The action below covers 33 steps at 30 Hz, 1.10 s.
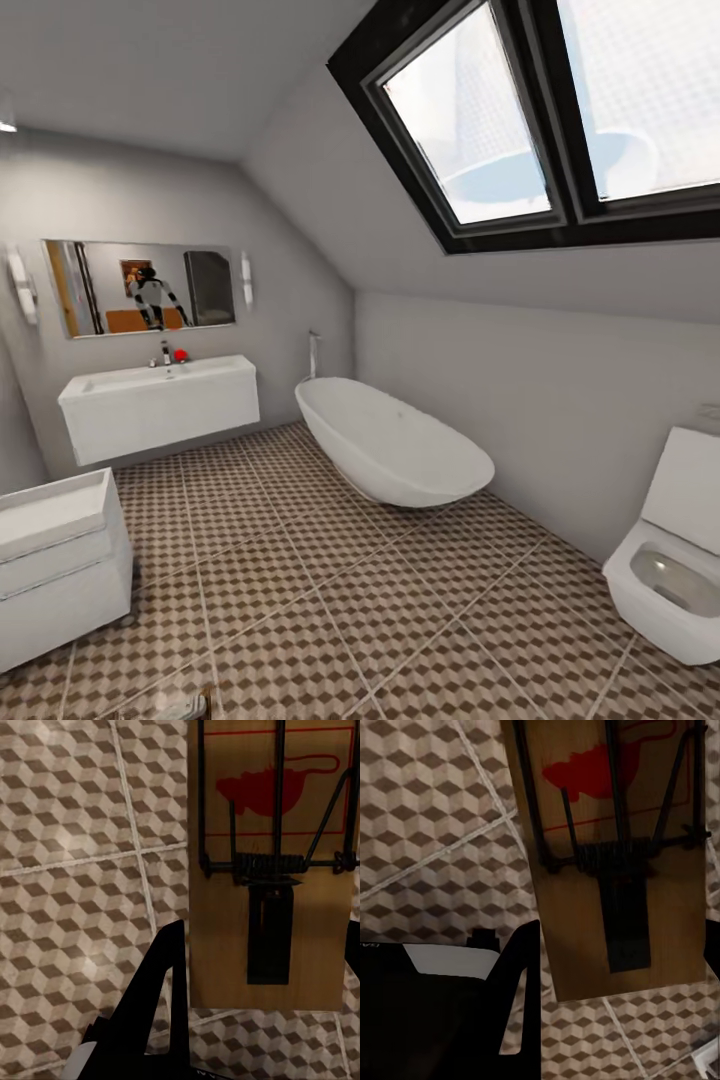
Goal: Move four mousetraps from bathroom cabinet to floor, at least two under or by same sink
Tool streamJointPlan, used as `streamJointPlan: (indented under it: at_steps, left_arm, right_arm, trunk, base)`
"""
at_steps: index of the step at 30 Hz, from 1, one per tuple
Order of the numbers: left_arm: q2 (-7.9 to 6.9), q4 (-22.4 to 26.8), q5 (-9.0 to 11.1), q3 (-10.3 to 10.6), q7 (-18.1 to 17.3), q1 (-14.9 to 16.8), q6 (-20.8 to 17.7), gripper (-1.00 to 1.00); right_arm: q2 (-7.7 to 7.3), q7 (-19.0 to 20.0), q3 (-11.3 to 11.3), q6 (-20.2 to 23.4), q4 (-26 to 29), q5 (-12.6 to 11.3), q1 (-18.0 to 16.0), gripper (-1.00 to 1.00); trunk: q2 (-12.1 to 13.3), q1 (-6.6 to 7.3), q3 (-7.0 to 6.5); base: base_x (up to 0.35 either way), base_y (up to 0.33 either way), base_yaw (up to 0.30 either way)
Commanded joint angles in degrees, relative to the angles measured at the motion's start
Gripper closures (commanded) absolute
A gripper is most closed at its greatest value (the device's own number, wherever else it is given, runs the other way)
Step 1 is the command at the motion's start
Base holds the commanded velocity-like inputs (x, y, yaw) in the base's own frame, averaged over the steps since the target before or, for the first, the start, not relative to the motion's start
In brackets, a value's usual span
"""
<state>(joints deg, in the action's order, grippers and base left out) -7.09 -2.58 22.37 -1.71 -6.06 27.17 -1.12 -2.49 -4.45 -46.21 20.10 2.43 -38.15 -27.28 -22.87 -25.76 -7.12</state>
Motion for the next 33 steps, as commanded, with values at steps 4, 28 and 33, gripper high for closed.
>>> streamJointPlan:
  at_steps: [4,28,33]
  left_arm:
    - [-0.02,-0.1,0.3,-0.2,-0.1,0.1,-0.1,1.00]
    - [6.29,-0.2,0.4,-0.2,-0.2,0.1,-0.2,1.00]
    - [6.24,0.2,0.6,-0.4,-0.5,0.1,-0.3,1.00]
  right_arm:
    - [-0.06,-0.4,-0.5,0.4,0.2,-0.7,0.0,1.00]
    - [-0.06,-0.4,-0.5,0.3,0.3,-0.7,0.0,1.00]
    - [-0.06,-0.4,-0.5,0.3,0.3,-0.7,0.0,1.00]
  trunk:
    - [0.0,-0.02,0.03]
    - [0.0,-0.02,0.03]
    - [0.0,-0.02,0.03]
  base:
    - [0.000,0.000,0.291]
    - [0.000,0.000,0.291]
    - [0.000,0.000,0.291]
